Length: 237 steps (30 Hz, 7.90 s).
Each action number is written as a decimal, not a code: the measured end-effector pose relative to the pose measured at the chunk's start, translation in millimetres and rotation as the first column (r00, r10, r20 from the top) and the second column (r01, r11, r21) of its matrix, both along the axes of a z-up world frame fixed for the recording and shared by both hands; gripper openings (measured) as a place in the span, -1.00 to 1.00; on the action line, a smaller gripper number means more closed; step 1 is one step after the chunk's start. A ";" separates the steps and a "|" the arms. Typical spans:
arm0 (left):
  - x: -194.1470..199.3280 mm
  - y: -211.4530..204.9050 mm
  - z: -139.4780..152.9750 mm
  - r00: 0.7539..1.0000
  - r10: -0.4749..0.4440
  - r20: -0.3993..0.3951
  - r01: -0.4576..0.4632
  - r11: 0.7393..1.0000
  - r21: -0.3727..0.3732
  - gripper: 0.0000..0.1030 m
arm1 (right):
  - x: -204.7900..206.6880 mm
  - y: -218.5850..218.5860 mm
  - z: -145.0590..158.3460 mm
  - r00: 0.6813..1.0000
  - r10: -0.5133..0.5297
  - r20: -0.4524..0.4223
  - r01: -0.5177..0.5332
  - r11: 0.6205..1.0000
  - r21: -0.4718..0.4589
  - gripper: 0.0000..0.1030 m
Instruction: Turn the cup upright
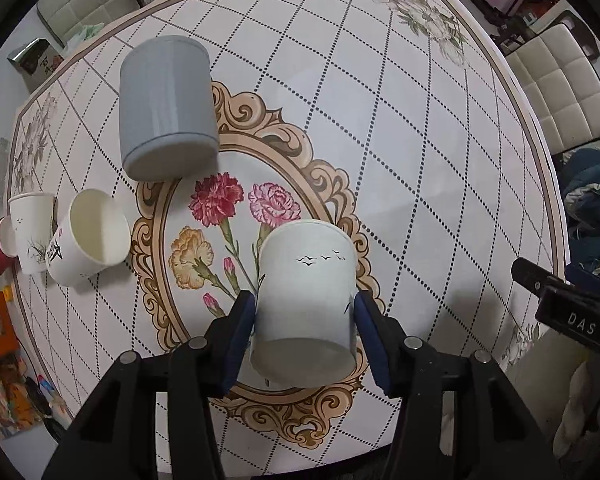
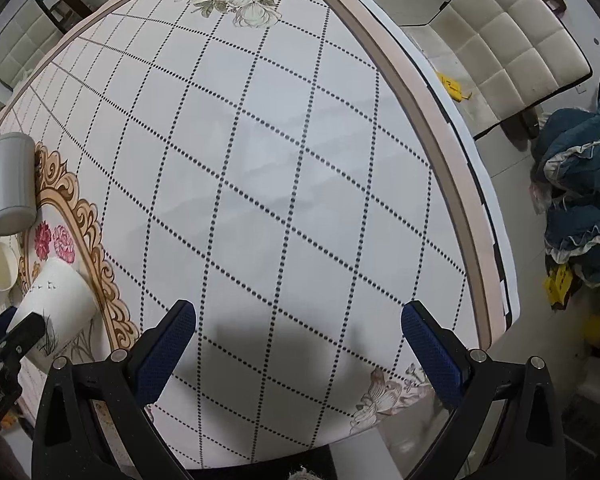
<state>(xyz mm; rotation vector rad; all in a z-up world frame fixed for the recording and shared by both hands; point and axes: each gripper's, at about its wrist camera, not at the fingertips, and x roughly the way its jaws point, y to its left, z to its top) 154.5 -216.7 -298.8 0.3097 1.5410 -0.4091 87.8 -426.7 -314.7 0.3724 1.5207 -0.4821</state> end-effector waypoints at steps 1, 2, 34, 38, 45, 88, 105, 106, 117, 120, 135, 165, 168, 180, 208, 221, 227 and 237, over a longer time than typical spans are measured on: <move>-0.1 0.4 -1.5 1.000 -0.009 -0.019 0.009 1.000 0.000 0.00 | -1.6 3.5 0.2 1.000 0.001 0.002 -0.001 1.000 0.002 1.00; -0.9 0.7 -4.0 0.999 -0.021 -0.038 0.021 1.000 0.002 0.03 | -2.9 5.1 0.3 1.000 0.002 0.003 -0.002 1.000 0.005 1.00; -63.2 89.1 -42.3 0.927 0.372 -0.058 -0.376 0.920 -0.113 0.11 | -20.1 39.1 -0.5 0.999 0.034 0.003 -0.034 0.997 -0.068 1.00; -58.3 79.1 -49.0 0.933 0.354 -0.065 -0.359 0.929 -0.087 0.15 | -26.6 44.2 4.0 1.000 0.027 0.006 -0.027 0.997 -0.075 1.00; -58.3 68.0 -47.5 0.950 0.312 -0.007 -0.312 0.948 -0.063 0.86 | -38.8 45.5 12.2 1.000 0.012 0.014 -0.011 0.996 -0.088 1.00; -71.9 246.0 -57.3 0.886 0.417 0.205 -0.452 0.875 0.173 1.00 | 30.5 252.5 -18.4 0.919 0.392 -0.047 -0.390 0.920 0.049 0.78; -73.4 228.2 -56.2 0.908 0.412 0.081 -0.420 0.893 0.164 1.00 | 35.7 232.7 -28.5 0.942 0.333 0.031 -0.332 0.920 0.209 0.24; -70.9 226.2 -56.1 0.907 0.415 0.071 -0.421 0.892 0.166 1.00 | 37.1 227.9 -24.1 0.945 0.323 0.056 -0.328 0.920 0.213 0.24; -31.7 203.3 -57.6 0.886 0.463 0.017 -0.461 0.876 0.141 1.00 | 65.5 199.9 -1.1 0.881 0.240 0.408 -0.294 0.953 0.072 0.22; -24.4 194.5 -57.2 0.893 0.450 0.027 -0.449 0.882 0.142 1.00 | 67.9 205.1 -17.5 0.906 0.240 0.348 -0.296 0.948 0.117 0.22; -27.1 195.2 -54.4 0.892 0.451 0.020 -0.450 0.884 0.127 1.00 | 89.0 207.5 -23.2 0.915 0.360 0.185 -0.389 0.908 0.157 0.22; -55.2 222.6 -53.8 0.909 0.399 0.121 -0.410 0.908 0.086 1.00 | -8.1 230.7 -4.7 0.761 0.416 0.498 -0.344 0.909 -0.234 0.50; -63.3 220.1 -39.1 0.911 0.384 0.148 -0.397 0.915 0.075 1.00 | -16.8 231.7 2.1 0.774 0.410 0.483 -0.330 0.912 -0.244 0.76; -121.9 204.9 69.3 0.886 0.341 0.314 -0.359 0.933 0.001 1.00 | -86.2 222.4 91.1 0.821 0.380 0.427 -0.270 0.916 -0.297 0.99; -267.1 195.6 268.7 0.703 0.368 0.608 -0.323 0.928 -0.187 1.00 | -263.5 213.9 328.1 0.715 0.405 0.570 -0.193 0.898 -0.395 1.00; -277.6 200.1 273.5 0.679 0.378 0.629 -0.346 0.921 -0.180 1.00 | -272.3 219.2 334.6 0.707 0.410 0.576 -0.204 0.898 -0.390 1.00; -280.8 204.8 276.9 0.665 0.391 0.636 -0.365 0.914 -0.180 1.00 | -272.8 222.0 333.0 0.704 0.417 0.575 -0.219 0.898 -0.382 1.00; -282.9 203.7 277.9 0.668 0.389 0.635 -0.366 0.914 -0.175 1.00 | -272.1 215.8 331.6 0.703 0.416 0.577 -0.239 0.902 -0.359 1.00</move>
